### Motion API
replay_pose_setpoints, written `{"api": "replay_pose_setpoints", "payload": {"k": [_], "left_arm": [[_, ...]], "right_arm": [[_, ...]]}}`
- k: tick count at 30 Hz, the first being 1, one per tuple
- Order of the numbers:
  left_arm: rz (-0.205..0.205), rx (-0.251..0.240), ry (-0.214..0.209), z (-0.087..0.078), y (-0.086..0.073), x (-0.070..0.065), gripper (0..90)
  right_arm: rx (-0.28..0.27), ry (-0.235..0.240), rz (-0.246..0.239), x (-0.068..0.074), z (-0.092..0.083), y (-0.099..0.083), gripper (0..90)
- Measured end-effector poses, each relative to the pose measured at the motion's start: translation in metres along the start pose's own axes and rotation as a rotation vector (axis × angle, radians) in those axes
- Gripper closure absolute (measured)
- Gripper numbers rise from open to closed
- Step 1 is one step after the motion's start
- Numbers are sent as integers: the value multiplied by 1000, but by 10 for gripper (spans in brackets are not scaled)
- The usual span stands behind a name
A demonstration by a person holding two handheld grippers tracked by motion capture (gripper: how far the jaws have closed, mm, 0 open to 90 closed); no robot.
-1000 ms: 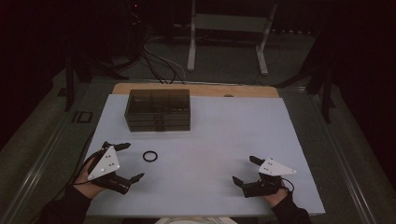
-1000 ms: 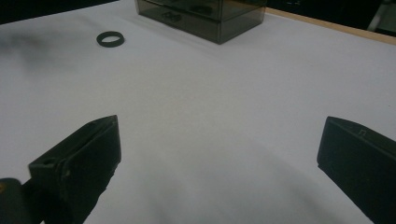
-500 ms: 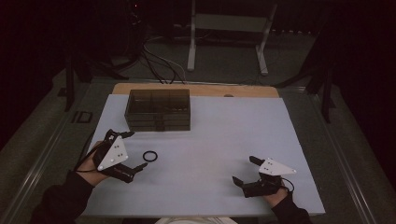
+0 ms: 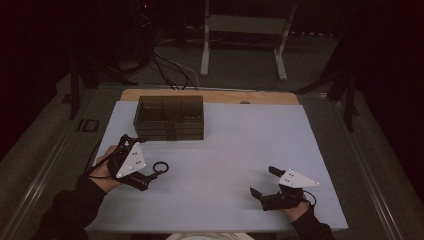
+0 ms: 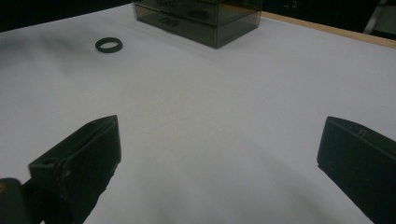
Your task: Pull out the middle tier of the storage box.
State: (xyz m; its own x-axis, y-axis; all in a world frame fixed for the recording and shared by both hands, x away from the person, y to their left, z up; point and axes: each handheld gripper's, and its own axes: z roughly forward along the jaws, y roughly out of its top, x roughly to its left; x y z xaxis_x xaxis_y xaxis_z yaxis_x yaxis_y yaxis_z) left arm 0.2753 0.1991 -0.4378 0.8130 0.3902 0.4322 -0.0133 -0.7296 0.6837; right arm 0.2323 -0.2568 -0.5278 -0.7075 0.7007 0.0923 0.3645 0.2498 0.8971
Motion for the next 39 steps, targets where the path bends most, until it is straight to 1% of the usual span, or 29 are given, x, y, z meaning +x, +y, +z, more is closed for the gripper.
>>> {"api": "replay_pose_setpoints", "payload": {"k": [2, 4, 5, 9, 10, 12, 14, 15, 16, 18, 20, 21, 22, 23, 24, 25, 26, 27, 28, 29, 30, 31, 32, 33, 34, 35, 36, 37, 39], "left_arm": [[9, -2, -1, 5, 0, 1, 9], [9, 1, -4, 6, 0, 2, 9], [20, 12, 6, 9, 1, 2, 9], [38, 28, 7, 15, 2, 2, 9], [50, 47, 7, 19, 2, 2, 9], [55, 54, 10, 20, 2, 2, 9], [69, 86, 4, 27, 3, 3, 10], [70, 92, 0, 28, 3, 3, 10], [71, 106, 4, 30, 4, 3, 10], [87, 128, 12, 34, 5, 2, 10], [94, 142, 37, 37, 5, 1, 9], [98, 154, 43, 39, 6, 1, 9], [98, 154, 43, 39, 6, 1, 9], [109, 177, 53, 43, 6, 1, 9], [109, 177, 53, 43, 6, 1, 9], [123, 200, 81, 47, 6, 0, 9], [140, 215, 80, 49, 6, -1, 9], [150, 228, 89, 50, 6, -2, 9], [150, 228, 89, 50, 6, -2, 9], [179, 244, 102, 53, 5, -4, 9], [179, 244, 102, 53, 5, -4, 9], [190, 261, 116, 57, 5, -5, 9], [192, 266, 119, 59, 6, -6, 9], [194, 278, 132, 60, 6, -6, 10], [194, 278, 132, 60, 6, -6, 10], [214, 288, 145, 63, 6, -7, 9], [221, 300, 167, 65, 7, -8, 10], [225, 302, 168, 66, 7, -8, 10], [223, 303, 199, 70, 6, -9, 10]], "right_arm": [[3, 7, -1, 1, 1, 0, 0], [6, 9, -4, 1, 1, 0, 0], [9, 11, -4, 2, 2, 0, 0], [10, 15, -3, 2, 2, 0, 0], [11, 13, -3, 2, 2, -1, 0], [11, 13, -2, 2, 2, -1, 0], [11, 13, -1, 2, 1, -1, 0], [12, 14, 0, 2, 2, -1, 0], [13, 14, 0, 2, 2, -1, 0], [14, 14, 2, 2, 2, -1, 0], [14, 15, 1, 2, 2, -1, 0], [14, 16, 1, 2, 2, -1, 0], [14, 16, 1, 2, 2, -1, 0], [16, 14, 0, 2, 2, -1, 0], [17, 14, 0, 2, 2, -1, 0], [16, 16, 0, 2, 2, -1, 0], [17, 16, 0, 2, 2, -1, 0], [17, 17, 0, 2, 2, -1, 0], [17, 17, 0, 2, 2, -1, 0], [18, 20, 3, 2, 2, -1, 0], [18, 20, 3, 2, 2, -1, 0], [19, 22, 2, 2, 2, -1, 0], [20, 22, 2, 2, 2, -1, 0], [21, 22, 0, 2, 3, -1, 0], [21, 22, 0, 2, 3, -1, 0], [20, 23, 1, 2, 3, -1, 0], [21, 23, 1, 2, 3, -1, 0], [21, 24, 1, 2, 3, -1, 0], [20, 22, -1, 2, 3, -1, 0]]}}
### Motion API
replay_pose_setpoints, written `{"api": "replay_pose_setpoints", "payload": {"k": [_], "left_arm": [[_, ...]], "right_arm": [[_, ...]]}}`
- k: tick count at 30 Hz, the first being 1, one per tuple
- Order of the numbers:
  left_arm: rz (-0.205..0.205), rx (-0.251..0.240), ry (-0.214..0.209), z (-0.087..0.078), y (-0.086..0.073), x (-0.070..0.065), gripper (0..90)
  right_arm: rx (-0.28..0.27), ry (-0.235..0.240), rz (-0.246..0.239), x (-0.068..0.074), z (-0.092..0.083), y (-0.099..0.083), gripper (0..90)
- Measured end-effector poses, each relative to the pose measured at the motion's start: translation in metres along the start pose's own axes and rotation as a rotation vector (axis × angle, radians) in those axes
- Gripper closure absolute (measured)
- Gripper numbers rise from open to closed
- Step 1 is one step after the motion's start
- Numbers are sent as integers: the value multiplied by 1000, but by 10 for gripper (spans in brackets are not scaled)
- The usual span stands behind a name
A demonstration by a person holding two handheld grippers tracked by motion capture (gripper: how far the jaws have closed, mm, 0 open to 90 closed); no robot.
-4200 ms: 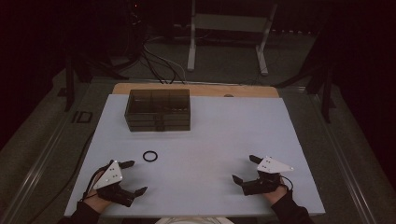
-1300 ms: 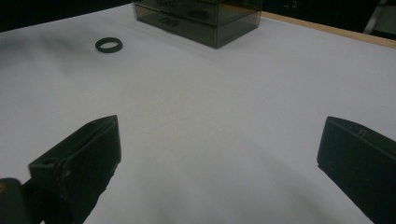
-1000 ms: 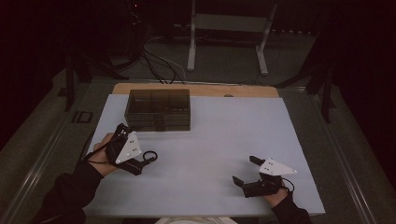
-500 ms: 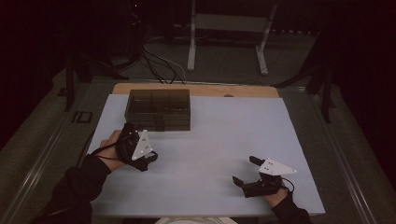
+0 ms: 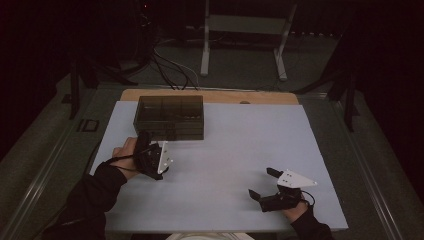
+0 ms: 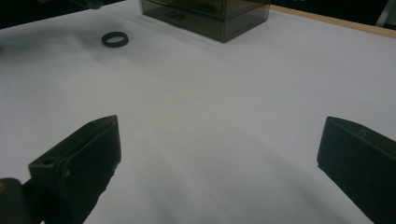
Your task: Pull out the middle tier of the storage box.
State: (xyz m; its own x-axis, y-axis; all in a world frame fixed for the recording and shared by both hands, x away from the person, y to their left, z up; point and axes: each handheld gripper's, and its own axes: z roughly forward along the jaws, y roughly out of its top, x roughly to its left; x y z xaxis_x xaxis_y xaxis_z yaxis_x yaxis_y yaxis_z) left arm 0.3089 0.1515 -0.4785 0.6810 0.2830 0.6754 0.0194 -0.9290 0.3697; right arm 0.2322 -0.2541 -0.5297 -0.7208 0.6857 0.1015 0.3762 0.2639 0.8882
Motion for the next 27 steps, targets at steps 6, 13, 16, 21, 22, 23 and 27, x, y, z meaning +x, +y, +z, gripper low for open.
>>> {"api": "replay_pose_setpoints", "payload": {"k": [6, 13, 16, 21, 22, 23, 27], "left_arm": [[32, 14, 58, 5, 3, -2, 30], [124, 73, 112, 15, 6, -8, 33], [145, 87, 125, 19, 5, -10, 54], [185, 114, 142, 26, 4, -16, 74], [192, 118, 146, 27, 3, -17, 76], [192, 118, 146, 27, 3, -17, 76], [217, 146, 163, 34, 1, -20, 100]], "right_arm": [[-8, -7, 6, -1, -1, 0, 0], [-4, -2, 4, 0, 0, 0, 0], [-5, -2, 4, 0, -1, 0, 0], [-4, -1, 2, 0, 0, 0, 0], [-4, 0, 2, 0, 0, 0, 0], [-4, 0, 2, 0, -1, 0, 0], [-4, -1, 3, 0, -1, 0, 0]]}}
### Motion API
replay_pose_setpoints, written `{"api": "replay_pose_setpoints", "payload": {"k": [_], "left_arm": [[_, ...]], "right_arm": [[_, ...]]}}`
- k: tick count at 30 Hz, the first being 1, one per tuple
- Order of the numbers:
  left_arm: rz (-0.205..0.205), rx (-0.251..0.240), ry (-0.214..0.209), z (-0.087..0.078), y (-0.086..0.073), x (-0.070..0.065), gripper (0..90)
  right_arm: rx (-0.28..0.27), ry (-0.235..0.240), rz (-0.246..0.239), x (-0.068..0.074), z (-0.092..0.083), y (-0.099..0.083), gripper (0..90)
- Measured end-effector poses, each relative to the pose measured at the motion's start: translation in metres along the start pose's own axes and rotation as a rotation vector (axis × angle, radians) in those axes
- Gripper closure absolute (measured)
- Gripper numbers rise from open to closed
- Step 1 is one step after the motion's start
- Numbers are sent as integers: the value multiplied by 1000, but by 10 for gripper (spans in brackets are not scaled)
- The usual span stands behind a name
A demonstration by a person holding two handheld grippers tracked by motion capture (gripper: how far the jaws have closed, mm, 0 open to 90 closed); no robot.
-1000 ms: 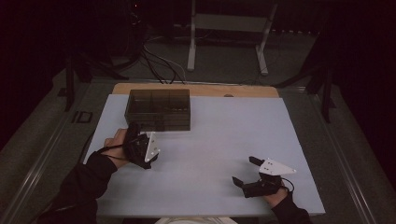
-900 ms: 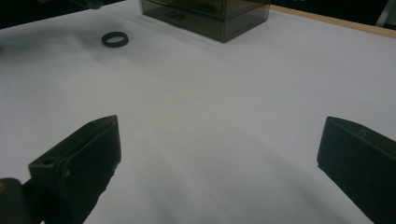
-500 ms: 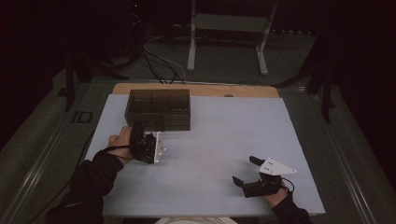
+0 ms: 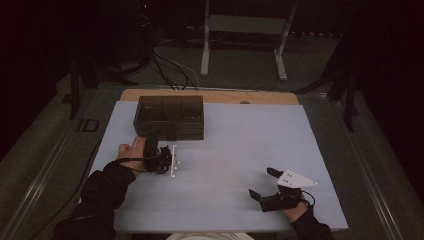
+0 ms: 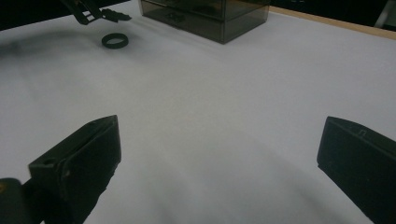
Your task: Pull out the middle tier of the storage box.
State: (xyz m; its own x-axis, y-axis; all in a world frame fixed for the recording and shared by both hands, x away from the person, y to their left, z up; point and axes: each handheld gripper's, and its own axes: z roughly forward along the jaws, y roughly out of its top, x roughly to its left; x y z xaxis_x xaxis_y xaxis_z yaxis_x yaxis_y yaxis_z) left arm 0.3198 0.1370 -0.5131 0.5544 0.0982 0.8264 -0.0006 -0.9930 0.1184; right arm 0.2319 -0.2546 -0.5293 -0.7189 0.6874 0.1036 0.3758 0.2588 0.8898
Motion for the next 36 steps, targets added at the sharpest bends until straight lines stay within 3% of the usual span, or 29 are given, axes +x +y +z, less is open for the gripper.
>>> {"api": "replay_pose_setpoints", "payload": {"k": [1, 7, 9, 13, 14, 22, 27, 29, 36], "left_arm": [[17, 6, 6, 3, -1, -3, 144], [47, 35, 25, 10, -2, -7, 177], [78, 43, 55, 12, -2, -9, 227], [123, 64, 72, 16, -3, -14, 261], [130, 75, 73, 18, -3, -15, 305], [131, 93, 98, 24, -1, -18, 430], [147, 91, 131, 29, 5, -19, 513], [174, 106, 147, 31, 8, -18, 573], [153, 121, 174, 36, 12, -17, 627]], "right_arm": [[0, -4, -1, 0, 0, 0, 0], [-1, -5, 1, 0, 0, 0, 0], [-2, -3, 1, 0, 0, 0, 0], [-3, 4, 1, 0, 0, 0, 0], [-2, 5, 1, 0, 0, 0, 0], [-1, 5, 1, 0, 0, 0, 0], [1, 7, -1, 0, 0, 0, 0], [0, 7, 2, 0, 0, 0, 0], [4, 11, 1, 0, 1, 0, 0]]}}
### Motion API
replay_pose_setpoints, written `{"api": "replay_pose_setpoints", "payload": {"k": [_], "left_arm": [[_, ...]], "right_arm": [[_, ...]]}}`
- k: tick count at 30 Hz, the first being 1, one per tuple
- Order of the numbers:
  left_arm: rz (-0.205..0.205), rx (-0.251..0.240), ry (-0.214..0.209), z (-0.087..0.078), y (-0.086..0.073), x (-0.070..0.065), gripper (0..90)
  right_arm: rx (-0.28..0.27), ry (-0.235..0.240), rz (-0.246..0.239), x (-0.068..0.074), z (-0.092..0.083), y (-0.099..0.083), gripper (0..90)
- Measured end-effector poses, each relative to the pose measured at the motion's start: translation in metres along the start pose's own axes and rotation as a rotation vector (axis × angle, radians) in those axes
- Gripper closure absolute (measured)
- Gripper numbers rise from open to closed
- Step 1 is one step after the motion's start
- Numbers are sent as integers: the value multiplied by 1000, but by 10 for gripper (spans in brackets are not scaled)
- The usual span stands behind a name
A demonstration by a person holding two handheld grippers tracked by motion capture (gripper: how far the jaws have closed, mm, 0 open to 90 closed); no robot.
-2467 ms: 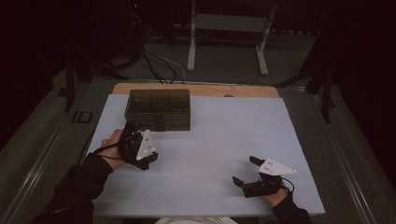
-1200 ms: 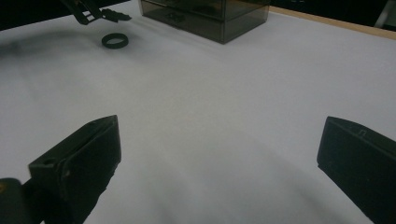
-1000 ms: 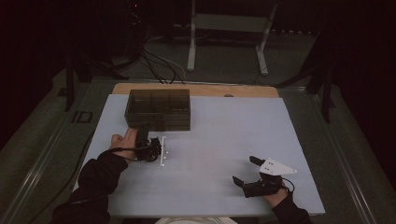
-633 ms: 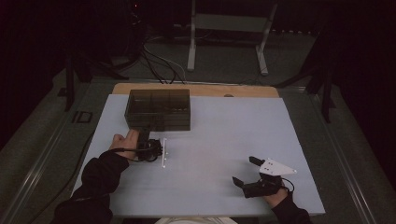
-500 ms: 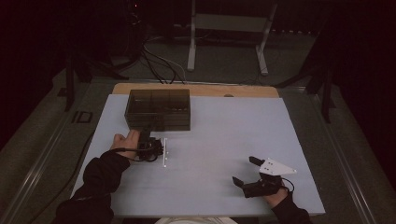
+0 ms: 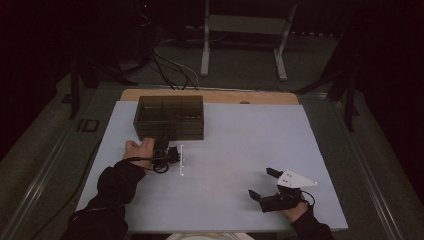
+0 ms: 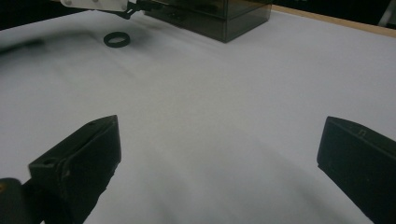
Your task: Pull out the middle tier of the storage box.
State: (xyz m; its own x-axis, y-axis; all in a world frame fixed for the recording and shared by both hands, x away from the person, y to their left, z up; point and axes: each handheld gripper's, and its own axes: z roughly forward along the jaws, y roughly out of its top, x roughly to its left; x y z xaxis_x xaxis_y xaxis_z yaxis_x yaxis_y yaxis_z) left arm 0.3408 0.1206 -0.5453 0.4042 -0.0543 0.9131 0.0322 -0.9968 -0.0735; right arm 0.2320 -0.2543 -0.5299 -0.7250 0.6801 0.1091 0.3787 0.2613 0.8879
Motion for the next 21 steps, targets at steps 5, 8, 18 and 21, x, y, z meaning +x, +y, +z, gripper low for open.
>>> {"api": "replay_pose_setpoints", "payload": {"k": [5, 8, 18, 21], "left_arm": [[2, 16, -10, 4, 2, -2, 660], [-2, 38, -18, 6, 3, -3, 682], [-10, 45, 1, 12, 5, -4, 733], [-10, 73, -3, 13, 7, -3, 746]], "right_arm": [[0, -1, 0, 0, 0, 0, 0], [0, -1, -1, 0, 0, 0, 0], [2, 1, 0, 0, 0, 0, 0], [2, 1, -1, 0, 0, 0, 0]]}}
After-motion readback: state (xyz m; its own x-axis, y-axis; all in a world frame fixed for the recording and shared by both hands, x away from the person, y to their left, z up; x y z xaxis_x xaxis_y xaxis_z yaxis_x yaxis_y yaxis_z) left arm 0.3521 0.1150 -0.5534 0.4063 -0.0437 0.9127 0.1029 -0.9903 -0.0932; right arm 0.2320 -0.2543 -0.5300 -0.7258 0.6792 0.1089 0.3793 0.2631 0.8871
